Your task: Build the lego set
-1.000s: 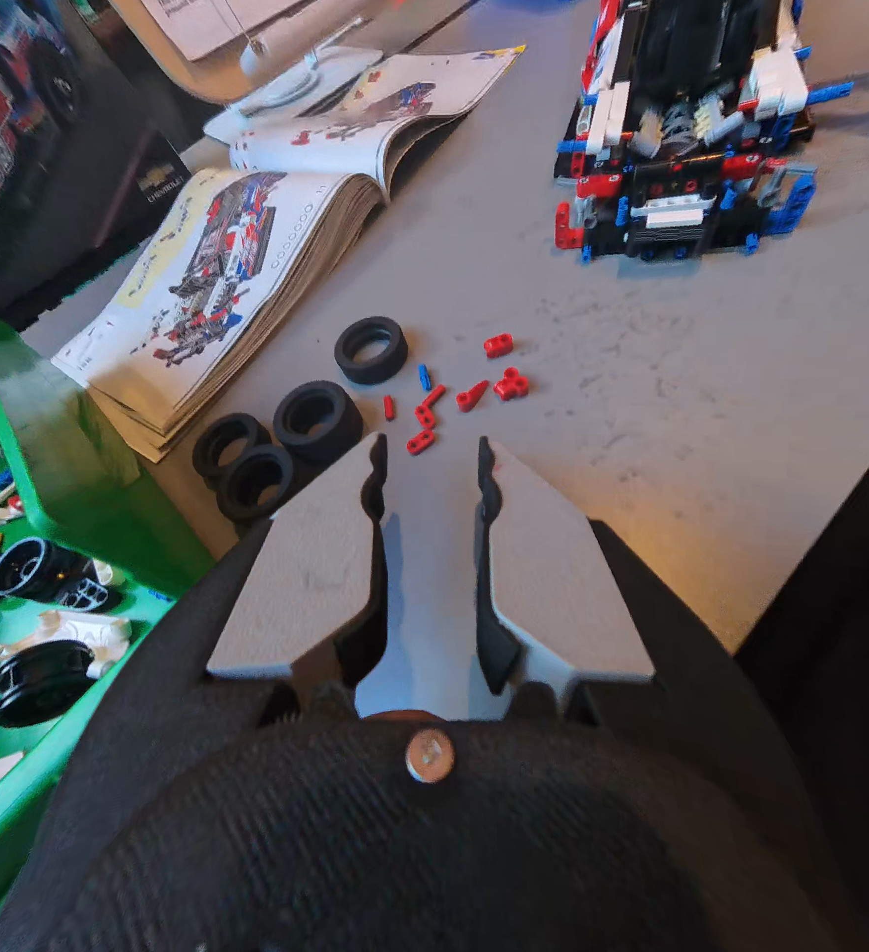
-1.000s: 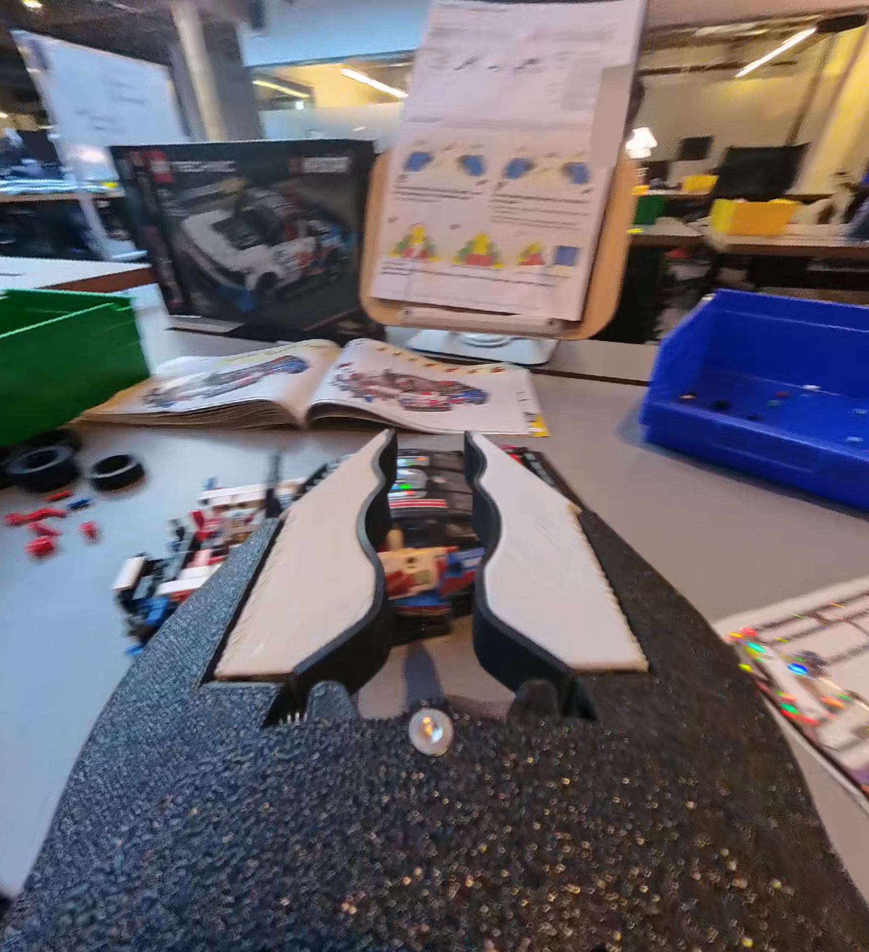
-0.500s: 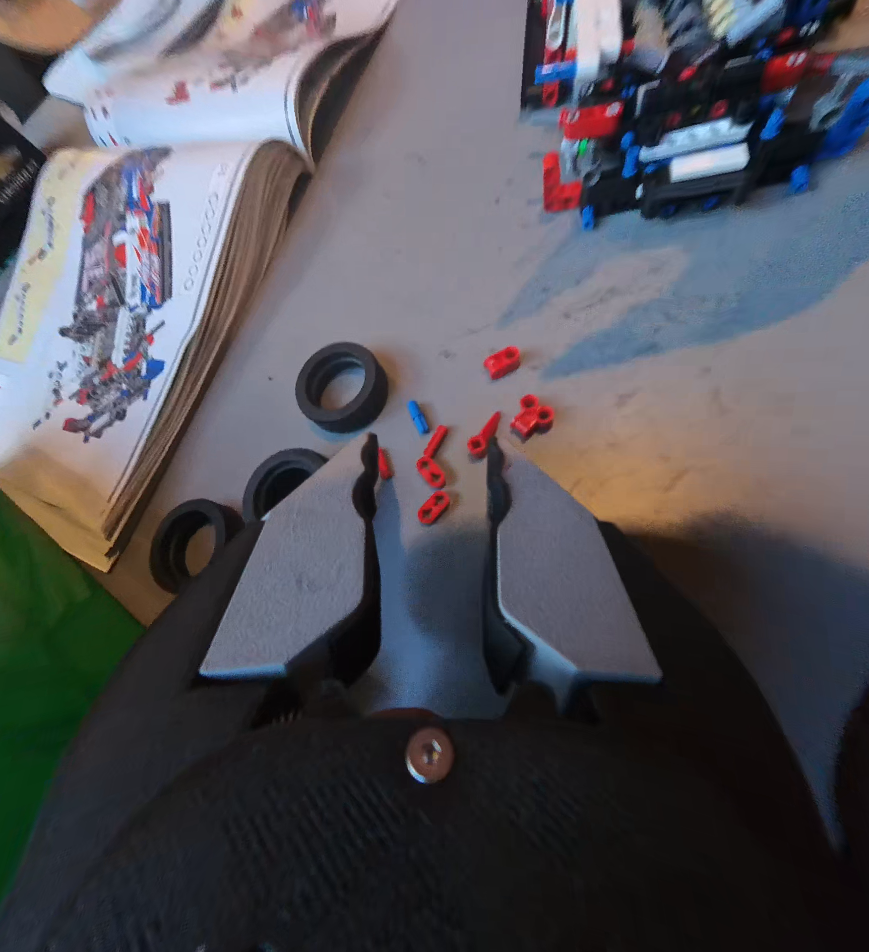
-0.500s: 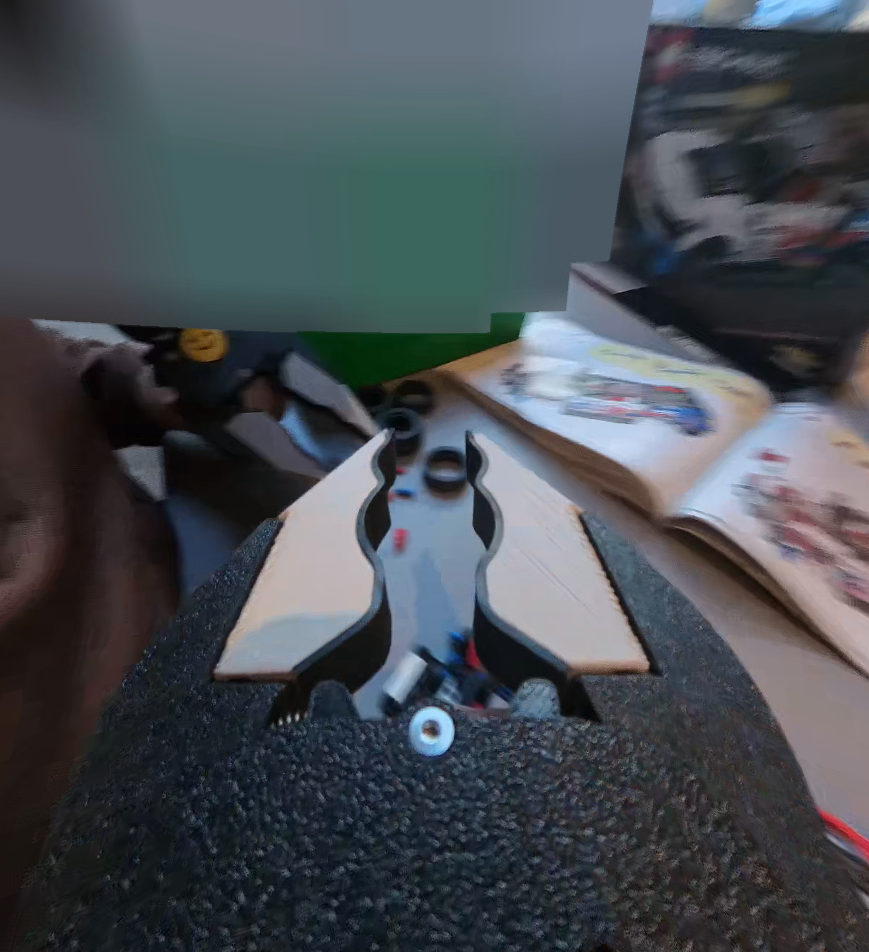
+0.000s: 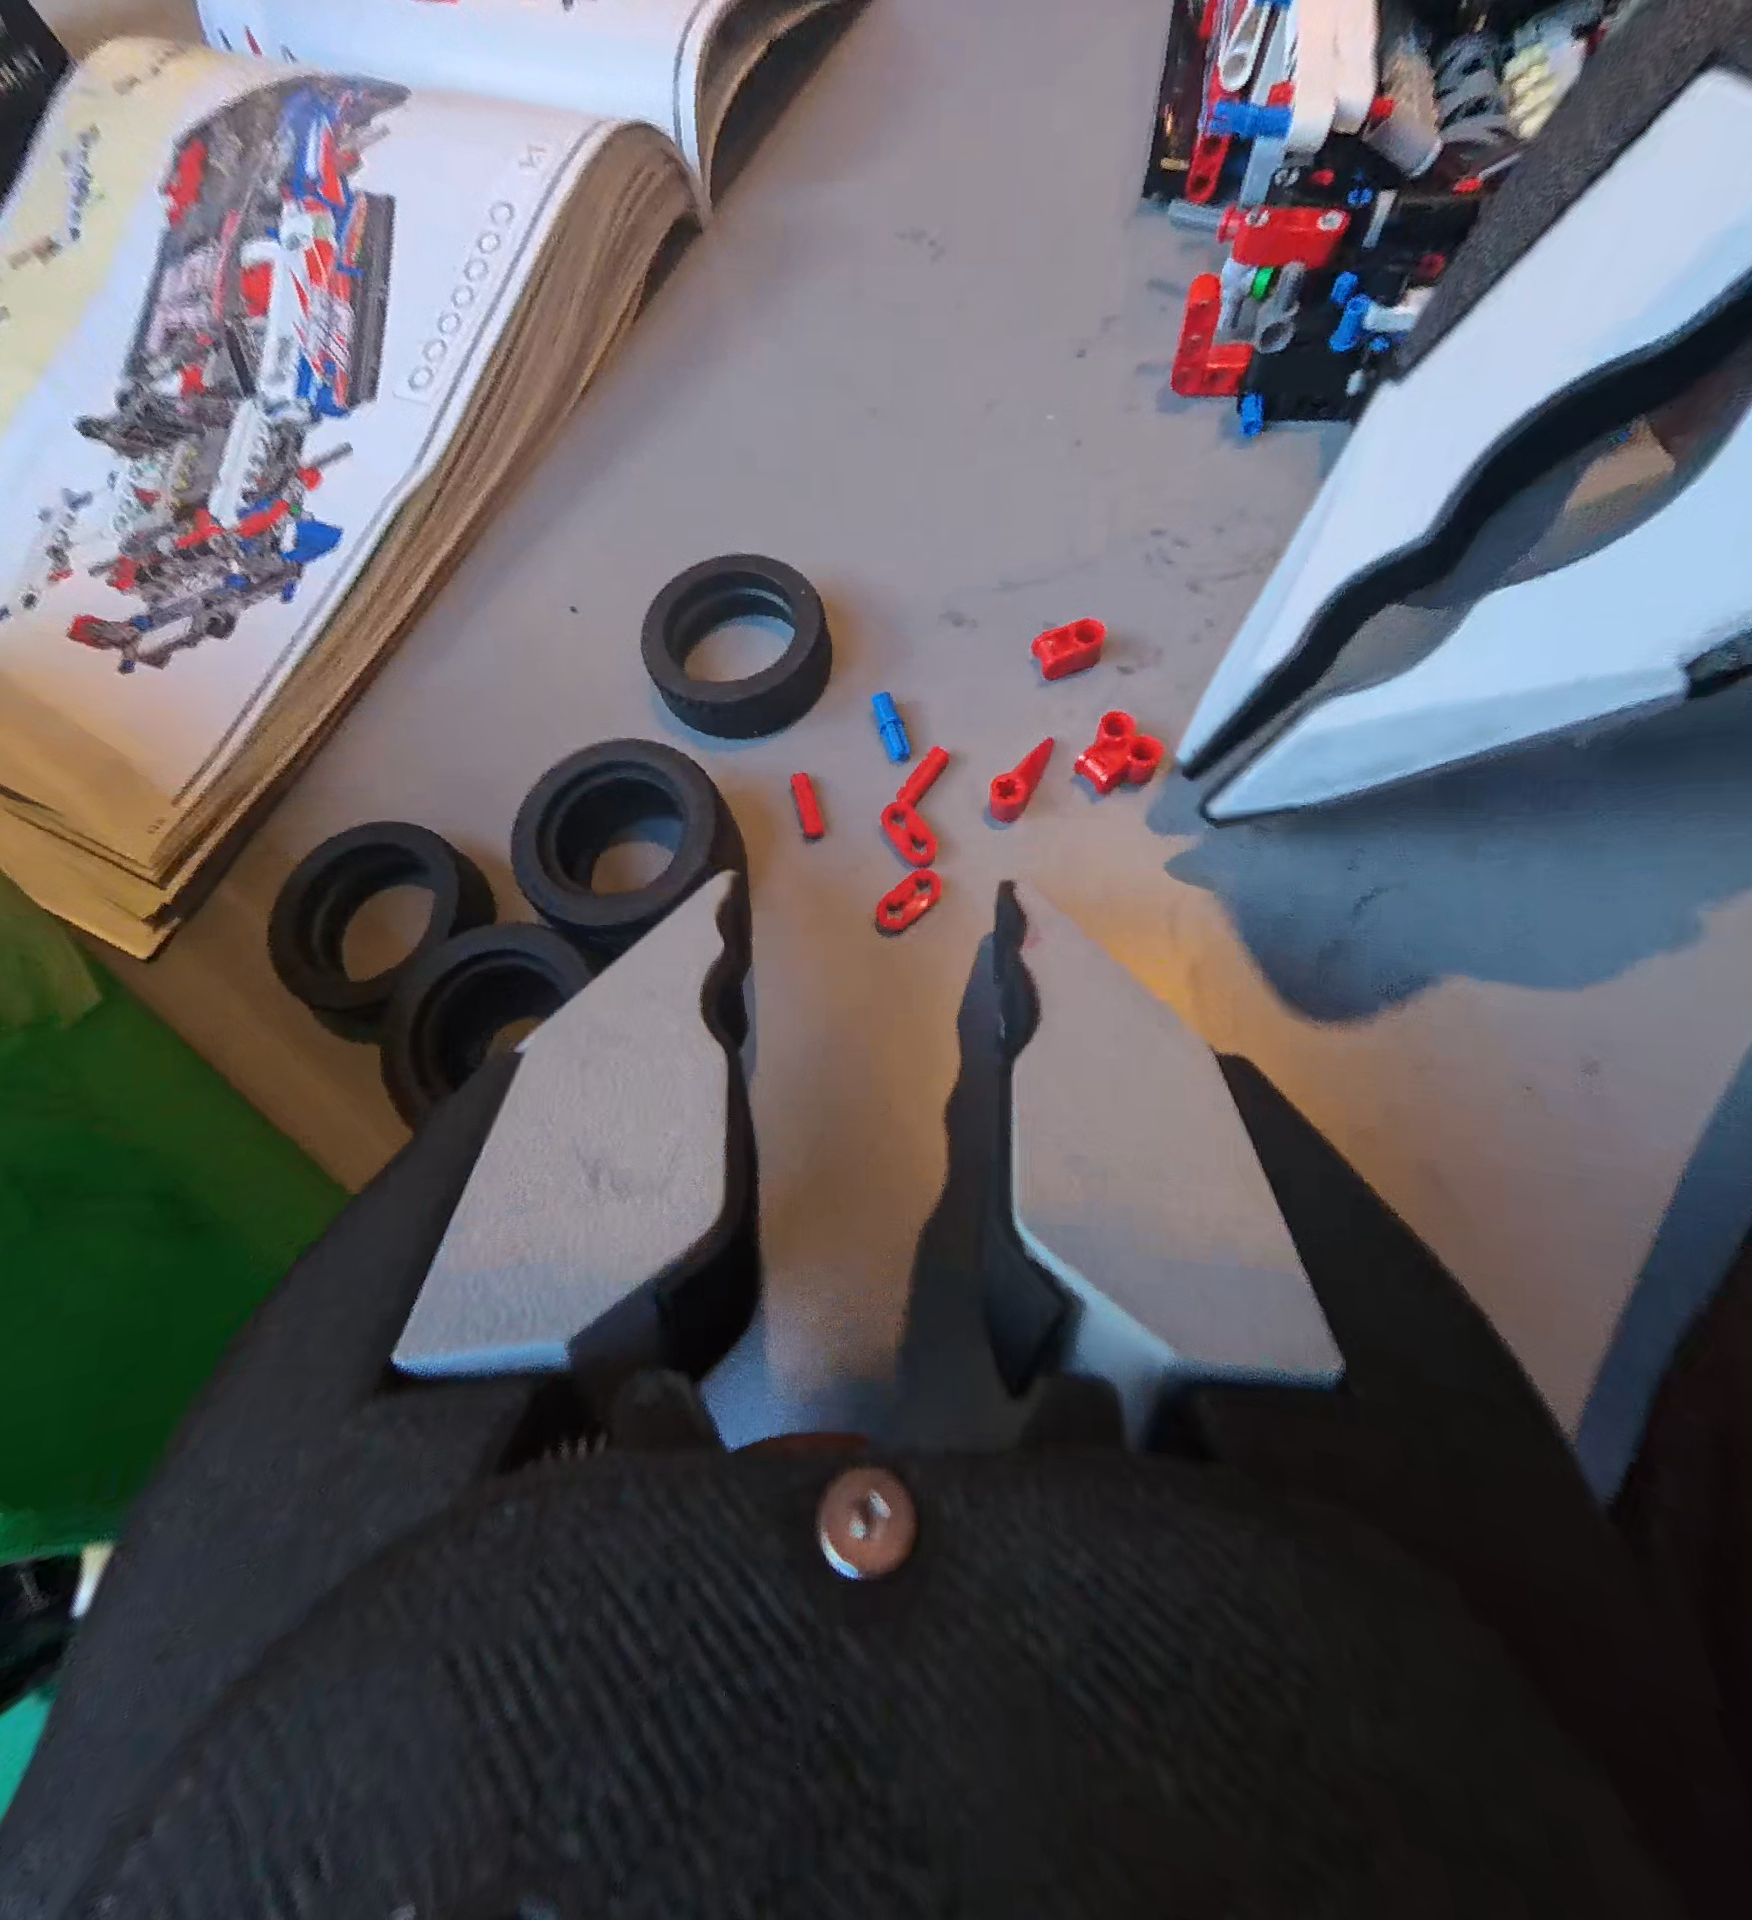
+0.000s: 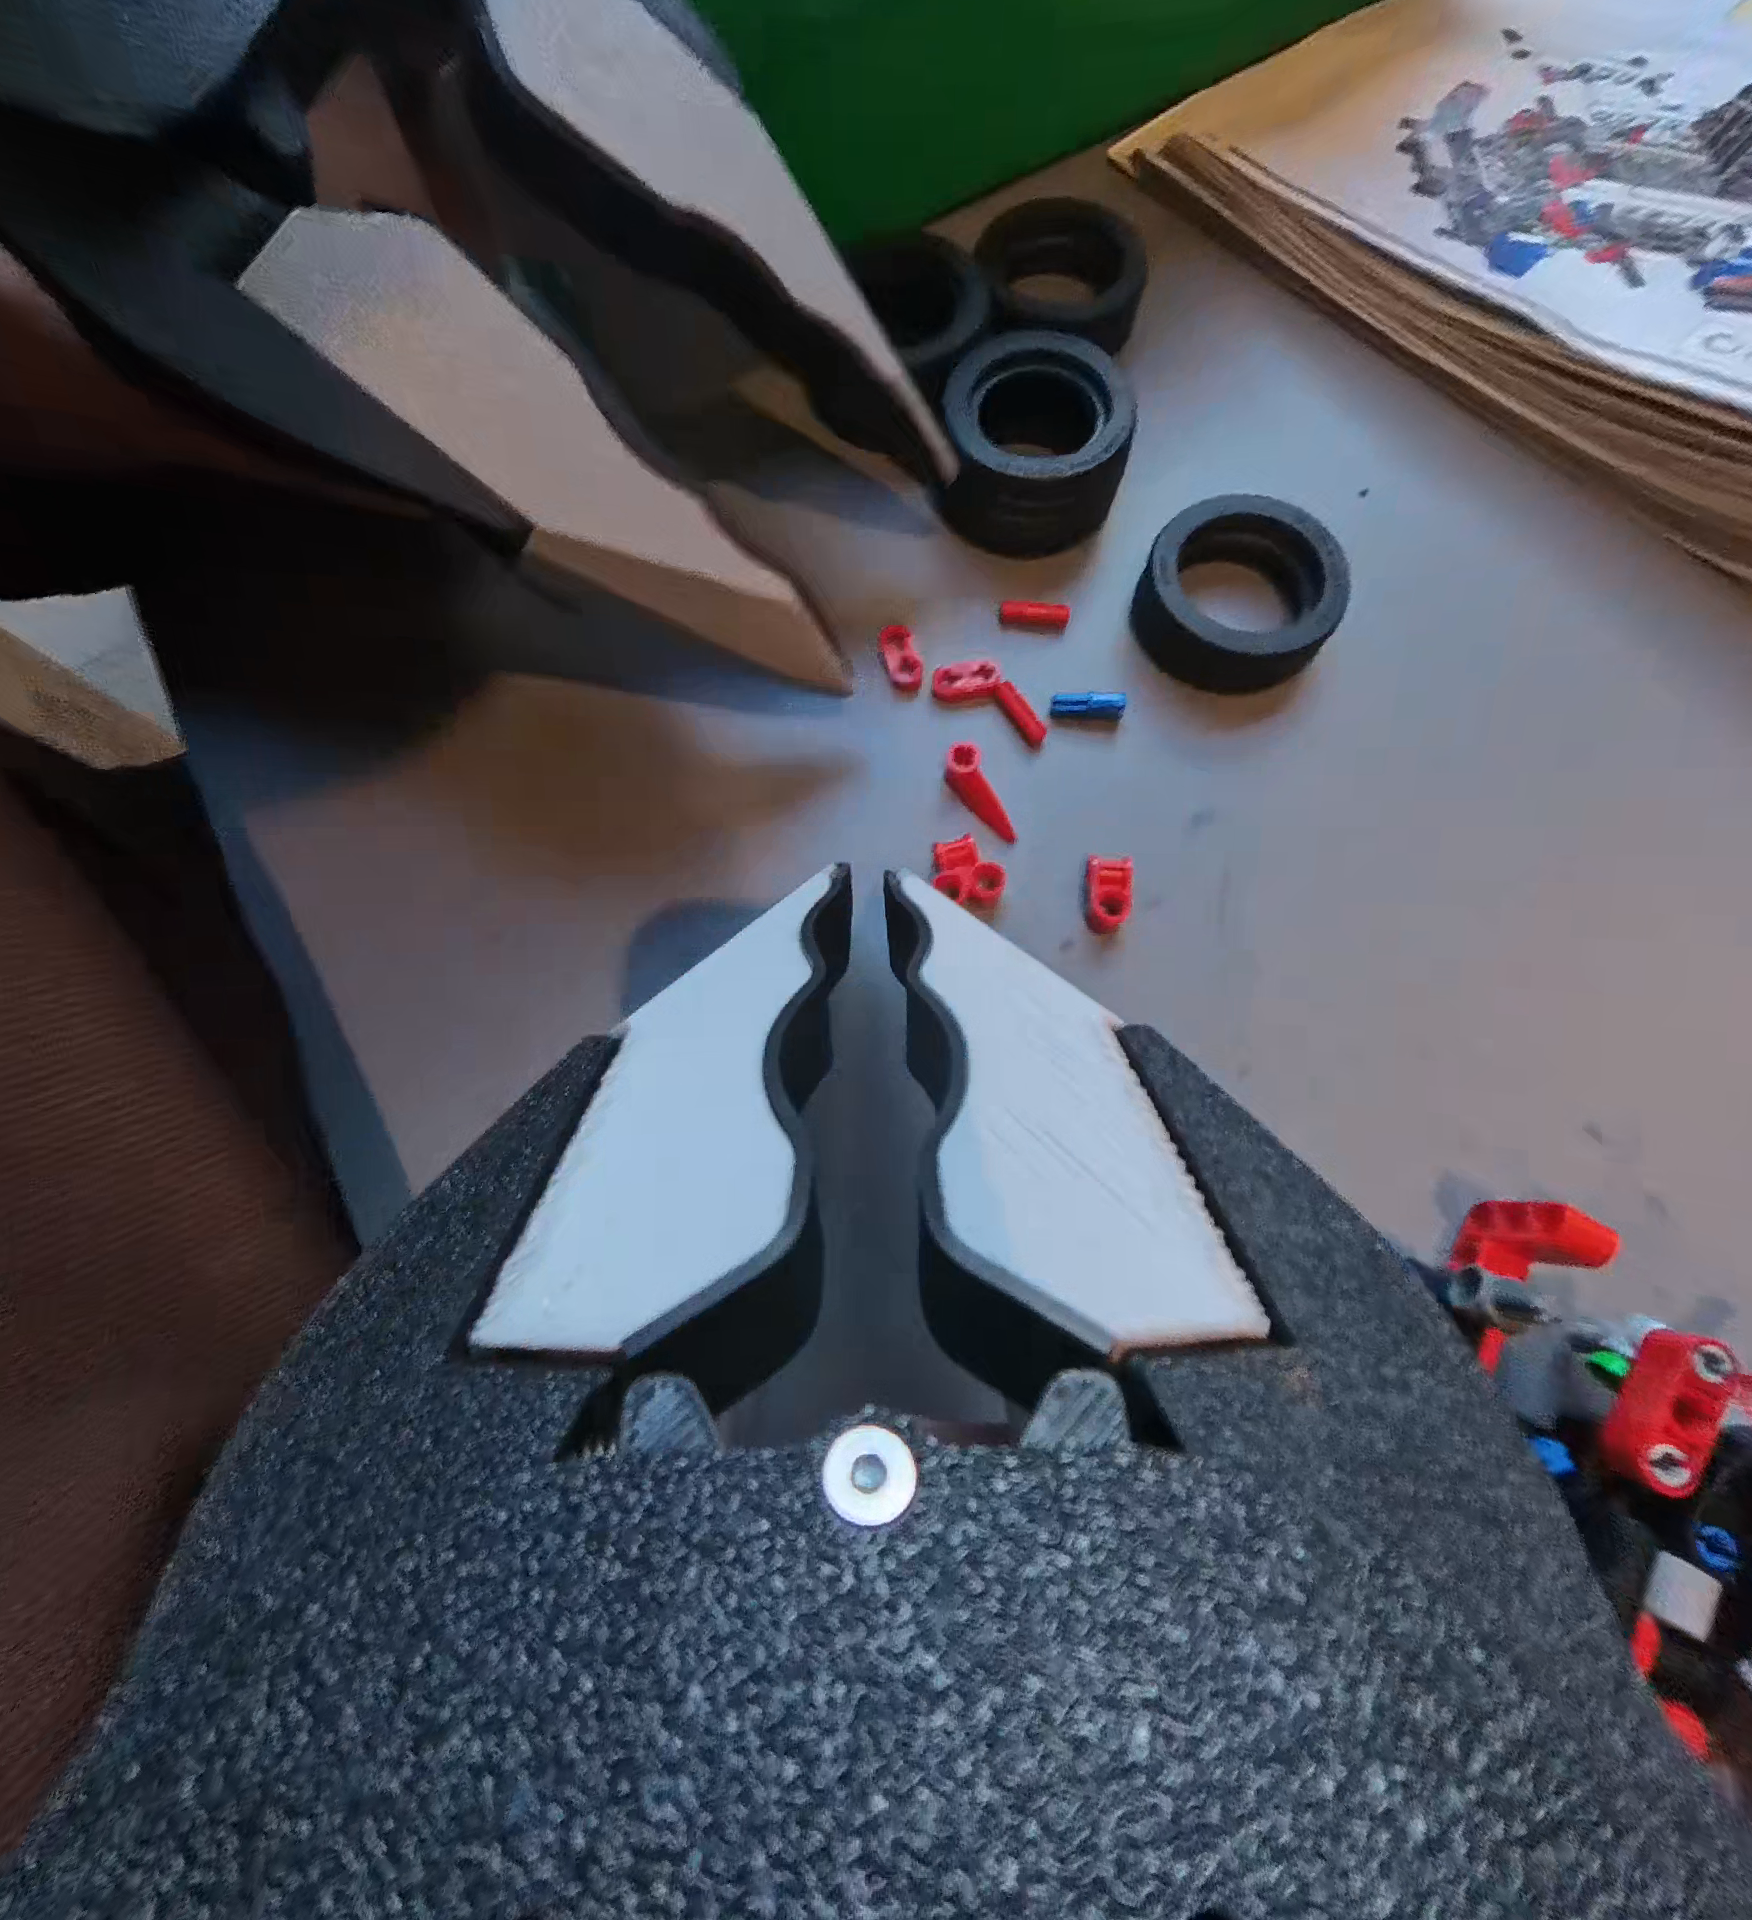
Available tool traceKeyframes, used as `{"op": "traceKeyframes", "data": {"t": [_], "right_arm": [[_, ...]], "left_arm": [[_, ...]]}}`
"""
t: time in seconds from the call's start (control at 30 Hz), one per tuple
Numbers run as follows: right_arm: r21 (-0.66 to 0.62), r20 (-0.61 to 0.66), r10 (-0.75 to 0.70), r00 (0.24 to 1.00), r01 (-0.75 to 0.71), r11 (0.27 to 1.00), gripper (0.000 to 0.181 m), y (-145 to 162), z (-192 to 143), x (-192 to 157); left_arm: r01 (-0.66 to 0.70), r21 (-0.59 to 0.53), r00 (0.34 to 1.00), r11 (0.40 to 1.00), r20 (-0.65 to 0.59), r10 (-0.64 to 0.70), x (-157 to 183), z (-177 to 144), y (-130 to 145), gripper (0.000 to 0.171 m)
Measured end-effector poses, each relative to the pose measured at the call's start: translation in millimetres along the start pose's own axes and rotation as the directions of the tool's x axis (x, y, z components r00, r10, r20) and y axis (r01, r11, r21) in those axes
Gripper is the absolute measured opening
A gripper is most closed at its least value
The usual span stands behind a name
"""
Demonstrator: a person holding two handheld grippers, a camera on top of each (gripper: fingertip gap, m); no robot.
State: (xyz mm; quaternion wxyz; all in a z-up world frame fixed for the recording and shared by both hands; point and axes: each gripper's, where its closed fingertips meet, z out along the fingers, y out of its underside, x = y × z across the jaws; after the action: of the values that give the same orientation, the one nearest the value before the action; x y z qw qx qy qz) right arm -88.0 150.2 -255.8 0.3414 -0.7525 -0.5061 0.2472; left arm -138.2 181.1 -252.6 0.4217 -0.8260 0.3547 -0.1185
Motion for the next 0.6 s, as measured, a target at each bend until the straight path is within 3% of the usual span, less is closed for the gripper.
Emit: {"op": "traceKeyframes", "data": {"t": [0.13, 0.37, 0.6], "right_arm": [[0.022, -0.084, 0.006, 0.996, -0.005, 1.000, 0.006, -9, 4, 19], [0.088, -0.075, -0.002, 0.997, 0.009, 0.996, 0.007, -14, 0, 13], [0.200, -0.030, 0.003, 1.000, 0.003, 0.980, 0.008, -22, -18, 7]], "left_arm": [[0.035, -0.048, 0.999, 0.998, -0.003, -0.036, 2, -4, 12, 0.050], [0.085, -0.005, 0.996, 0.996, 0.008, -0.085, -1, -14, 12, 0.038], [0.062, -0.085, 0.998, 0.994, 0.006, -0.062, 1, -4, 20, 0.038]]}}
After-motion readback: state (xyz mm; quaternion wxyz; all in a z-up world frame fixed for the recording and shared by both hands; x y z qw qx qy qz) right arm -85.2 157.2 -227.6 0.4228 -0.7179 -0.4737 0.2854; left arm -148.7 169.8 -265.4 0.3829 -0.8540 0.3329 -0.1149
